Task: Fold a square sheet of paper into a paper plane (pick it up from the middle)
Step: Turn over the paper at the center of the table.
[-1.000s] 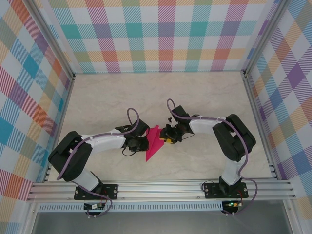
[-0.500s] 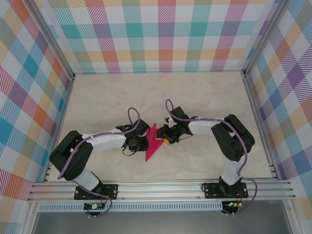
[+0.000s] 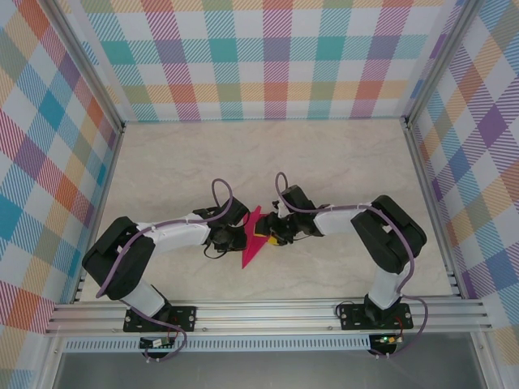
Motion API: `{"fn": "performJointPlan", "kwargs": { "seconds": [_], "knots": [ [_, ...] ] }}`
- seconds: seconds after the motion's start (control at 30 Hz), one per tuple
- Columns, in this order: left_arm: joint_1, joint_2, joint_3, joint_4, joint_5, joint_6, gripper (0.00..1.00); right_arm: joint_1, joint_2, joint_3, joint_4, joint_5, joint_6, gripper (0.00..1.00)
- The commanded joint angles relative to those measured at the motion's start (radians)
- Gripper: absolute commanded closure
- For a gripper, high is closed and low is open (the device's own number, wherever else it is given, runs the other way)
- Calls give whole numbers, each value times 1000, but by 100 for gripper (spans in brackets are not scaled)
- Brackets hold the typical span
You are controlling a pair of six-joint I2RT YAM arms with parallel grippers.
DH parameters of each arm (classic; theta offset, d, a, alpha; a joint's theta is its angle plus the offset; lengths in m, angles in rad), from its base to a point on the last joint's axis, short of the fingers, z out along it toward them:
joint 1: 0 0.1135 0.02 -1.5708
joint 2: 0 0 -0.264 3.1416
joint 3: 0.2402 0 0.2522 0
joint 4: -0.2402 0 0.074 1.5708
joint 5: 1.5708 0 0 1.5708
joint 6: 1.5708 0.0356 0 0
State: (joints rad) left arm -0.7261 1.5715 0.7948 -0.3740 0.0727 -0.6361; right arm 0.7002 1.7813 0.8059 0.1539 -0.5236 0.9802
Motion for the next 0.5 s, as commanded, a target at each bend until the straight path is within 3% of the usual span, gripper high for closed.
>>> {"fn": "performJointPlan", "kwargs": {
  "seconds": [0.0, 0.2, 0.47],
  "knots": [
    [-10, 9, -14, 41, -5, -15, 81, 7, -41, -37, 73, 14, 32, 49],
    [-9, 4, -20, 51, 5, -22, 80, 19, 0, 11, 77, 1, 28, 57],
    [-10, 3, -26, 54, 6, -26, 80, 36, 36, 53, 64, -7, 9, 53]
  ]
}}
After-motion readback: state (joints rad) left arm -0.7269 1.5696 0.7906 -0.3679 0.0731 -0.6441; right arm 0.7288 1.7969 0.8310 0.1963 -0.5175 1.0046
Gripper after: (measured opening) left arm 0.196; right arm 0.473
